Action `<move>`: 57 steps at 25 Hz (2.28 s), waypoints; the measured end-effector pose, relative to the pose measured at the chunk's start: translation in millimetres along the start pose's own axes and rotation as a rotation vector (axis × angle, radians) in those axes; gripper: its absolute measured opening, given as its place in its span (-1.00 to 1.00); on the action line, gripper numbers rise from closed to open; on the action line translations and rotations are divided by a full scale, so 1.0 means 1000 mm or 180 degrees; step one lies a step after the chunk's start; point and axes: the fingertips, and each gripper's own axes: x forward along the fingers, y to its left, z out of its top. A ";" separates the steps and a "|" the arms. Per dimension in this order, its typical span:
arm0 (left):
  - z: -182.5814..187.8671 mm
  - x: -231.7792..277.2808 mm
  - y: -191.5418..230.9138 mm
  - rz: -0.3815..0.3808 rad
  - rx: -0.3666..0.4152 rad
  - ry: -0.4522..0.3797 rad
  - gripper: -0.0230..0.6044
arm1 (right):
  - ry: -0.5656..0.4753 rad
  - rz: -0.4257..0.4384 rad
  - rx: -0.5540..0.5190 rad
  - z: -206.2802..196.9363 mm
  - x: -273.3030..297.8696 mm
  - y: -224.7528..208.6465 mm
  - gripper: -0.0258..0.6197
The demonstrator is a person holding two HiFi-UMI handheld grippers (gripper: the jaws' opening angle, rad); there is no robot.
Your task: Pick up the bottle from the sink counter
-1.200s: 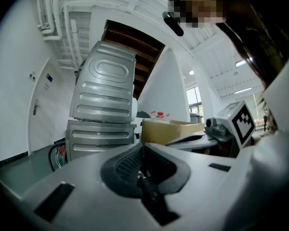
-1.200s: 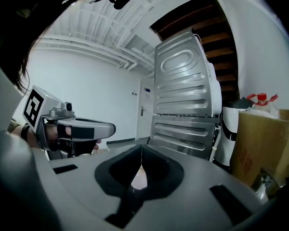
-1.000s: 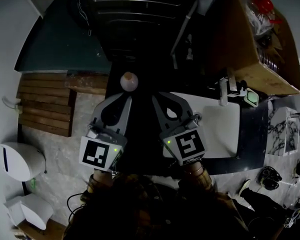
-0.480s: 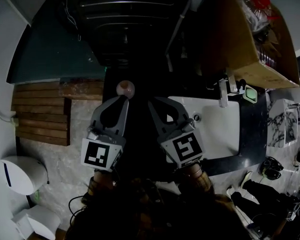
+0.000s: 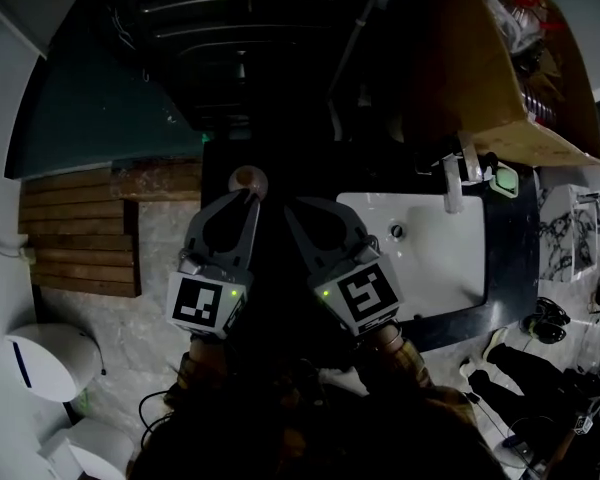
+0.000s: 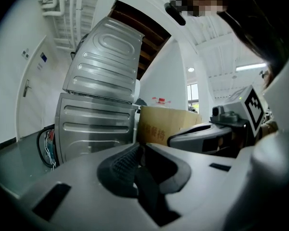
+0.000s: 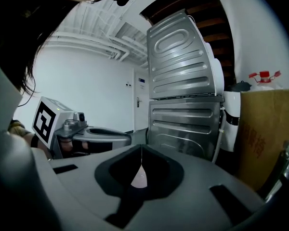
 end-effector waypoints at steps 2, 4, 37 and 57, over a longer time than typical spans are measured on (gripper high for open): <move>-0.007 0.004 0.003 -0.0010 -0.0044 0.0030 -0.83 | 0.0024 0.0016 0.0035 -0.006 0.002 -0.001 -0.87; -0.011 0.007 0.007 0.0017 -0.0052 0.0026 -0.83 | 0.0065 0.0039 0.0056 -0.010 0.005 -0.001 -0.87; -0.072 0.067 0.042 0.0216 -0.0050 0.0193 -0.26 | 0.0231 0.0057 0.0263 -0.056 0.032 -0.019 -0.87; -0.074 0.073 0.041 0.0250 0.0390 0.0220 -0.40 | 0.0217 0.0064 0.0210 -0.052 0.030 -0.017 -0.87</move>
